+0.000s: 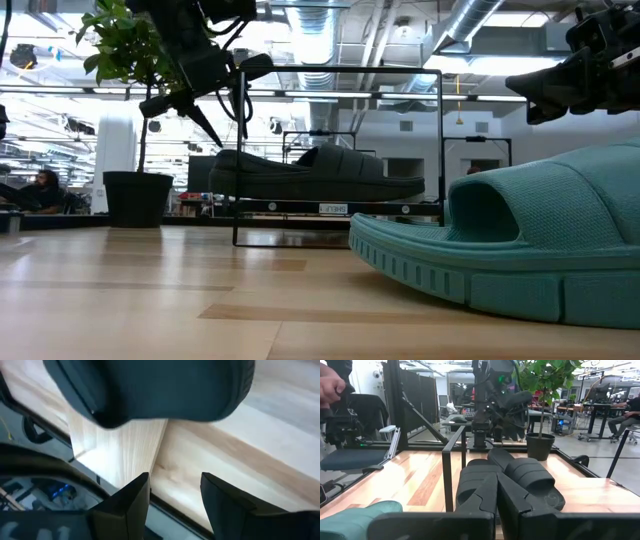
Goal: Pick and place slides into the shelf
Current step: Put the black slide on the shelf
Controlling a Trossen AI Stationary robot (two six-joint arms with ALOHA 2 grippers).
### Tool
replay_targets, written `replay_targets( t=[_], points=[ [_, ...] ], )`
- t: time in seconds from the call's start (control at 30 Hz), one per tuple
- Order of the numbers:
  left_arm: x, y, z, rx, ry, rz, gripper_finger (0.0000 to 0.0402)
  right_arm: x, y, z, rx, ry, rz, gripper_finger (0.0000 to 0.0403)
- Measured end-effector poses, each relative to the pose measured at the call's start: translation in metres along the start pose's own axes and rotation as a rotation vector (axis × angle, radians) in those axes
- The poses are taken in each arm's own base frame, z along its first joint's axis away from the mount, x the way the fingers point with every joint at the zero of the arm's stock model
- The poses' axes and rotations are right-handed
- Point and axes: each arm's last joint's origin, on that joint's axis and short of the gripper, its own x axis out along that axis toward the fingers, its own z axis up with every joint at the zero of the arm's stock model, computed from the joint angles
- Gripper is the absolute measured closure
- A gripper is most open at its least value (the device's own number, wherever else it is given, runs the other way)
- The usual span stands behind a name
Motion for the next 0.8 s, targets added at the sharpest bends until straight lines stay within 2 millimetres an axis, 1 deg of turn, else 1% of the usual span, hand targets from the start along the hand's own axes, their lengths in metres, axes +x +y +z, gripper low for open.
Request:
replay_targets(
  t=[0.07,0.17,0.27,0.33,0.47,0.5,0.57,0.67,0.8],
  points=[
    [0.000,0.003,-0.004,-0.014,0.028,0.011,0.0234,0.000,0.000,0.000,0.000,0.000,0.000,0.0403],
    [0.001,0.010,-0.011,-0.070,0.070,0.074,0.0238,0.000,0.000,0.000,0.000,0.000,0.000,0.0403],
    [0.002,0.013,-0.014,-0.095,0.059,0.098,0.0259,0.000,0.000,0.000,0.000,0.000,0.000,0.0403],
    [0.002,0.013,-0.013,-0.094,0.019,0.094,0.0289,0.000,0.000,0.000,0.000,0.000,0.000,0.0403],
    [0.001,0.006,-0.006,-0.031,-0.083,0.026,0.0378,0.000,0.000,0.000,0.000,0.000,0.000,0.0403],
    [0.001,0.004,-0.004,-0.018,-0.110,0.004,0.0389,0.000,0.000,0.000,0.000,0.000,0.000,0.0403],
    [0.000,0.001,-0.003,0.008,-0.165,-0.034,0.0393,0.000,0.000,0.000,0.000,0.000,0.000,0.0403],
    [0.000,0.000,-0.002,0.051,-0.224,-0.044,0.0400,0.000,0.000,0.000,0.000,0.000,0.000,0.0403],
    [0.001,0.001,-0.001,0.137,-0.238,-0.030,0.0401,0.000,0.000,0.000,0.000,0.000,0.000,0.0403]
  ],
)
